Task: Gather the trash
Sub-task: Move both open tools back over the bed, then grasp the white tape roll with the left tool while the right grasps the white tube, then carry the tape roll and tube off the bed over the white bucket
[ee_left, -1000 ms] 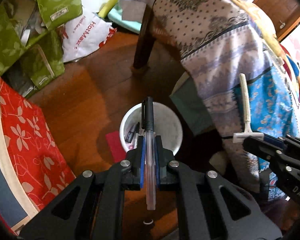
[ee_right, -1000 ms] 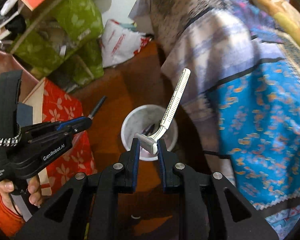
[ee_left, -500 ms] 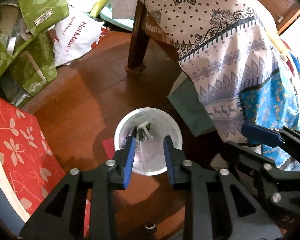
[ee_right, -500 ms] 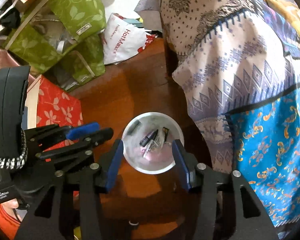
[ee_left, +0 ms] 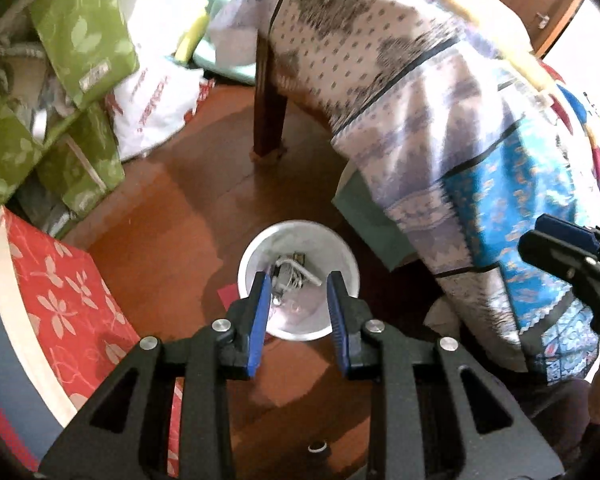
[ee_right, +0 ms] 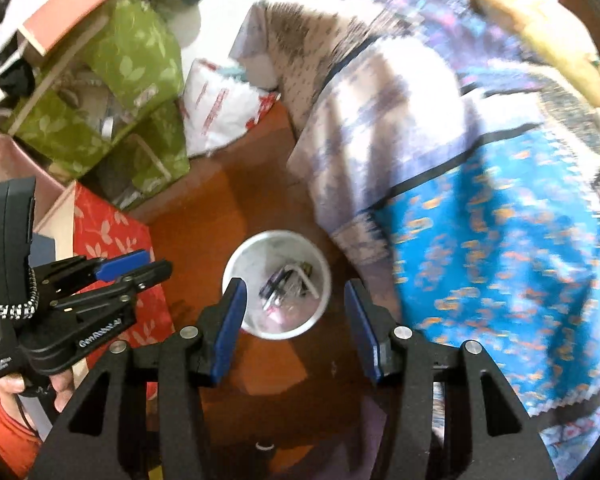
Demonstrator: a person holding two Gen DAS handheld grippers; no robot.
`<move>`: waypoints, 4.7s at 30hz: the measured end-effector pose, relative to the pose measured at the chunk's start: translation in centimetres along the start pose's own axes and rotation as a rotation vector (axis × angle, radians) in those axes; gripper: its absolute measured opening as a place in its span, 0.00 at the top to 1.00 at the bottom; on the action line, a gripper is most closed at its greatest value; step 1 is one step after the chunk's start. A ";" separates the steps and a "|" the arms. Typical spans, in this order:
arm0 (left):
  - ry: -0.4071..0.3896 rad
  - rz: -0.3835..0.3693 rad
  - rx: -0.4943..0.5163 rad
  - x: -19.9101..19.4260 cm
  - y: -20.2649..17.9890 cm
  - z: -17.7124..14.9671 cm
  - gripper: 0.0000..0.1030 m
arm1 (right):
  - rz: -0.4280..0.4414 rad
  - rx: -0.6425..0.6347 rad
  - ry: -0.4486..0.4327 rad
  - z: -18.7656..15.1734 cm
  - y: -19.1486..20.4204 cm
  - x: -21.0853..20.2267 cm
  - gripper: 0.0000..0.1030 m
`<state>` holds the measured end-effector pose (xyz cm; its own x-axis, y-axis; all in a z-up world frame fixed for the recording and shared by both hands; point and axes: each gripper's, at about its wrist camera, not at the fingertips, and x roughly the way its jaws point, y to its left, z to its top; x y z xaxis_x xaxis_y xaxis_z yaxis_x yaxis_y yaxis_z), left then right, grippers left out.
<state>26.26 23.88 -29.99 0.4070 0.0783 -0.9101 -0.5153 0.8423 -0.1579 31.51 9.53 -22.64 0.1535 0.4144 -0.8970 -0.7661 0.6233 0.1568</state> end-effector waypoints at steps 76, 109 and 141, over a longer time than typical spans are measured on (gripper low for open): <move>-0.194 -0.090 0.542 16.1 -50.7 25.4 0.65 | -0.293 0.610 -0.396 -4.5 -43.8 -11.6 0.79; -0.193 -0.263 0.428 -8.8 -30.1 5.7 0.65 | -0.372 0.501 -0.359 -7.8 -25.7 -22.5 0.79; -0.153 -0.094 0.094 -5.5 -2.7 -2.5 0.65 | -0.121 0.208 -0.084 -3.0 -1.7 -1.9 0.80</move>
<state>23.53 19.82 -25.54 0.5635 0.0714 -0.8230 -0.4000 0.8953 -0.1962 30.64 5.71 -22.39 0.2945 0.3771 -0.8781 -0.5952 0.7912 0.1402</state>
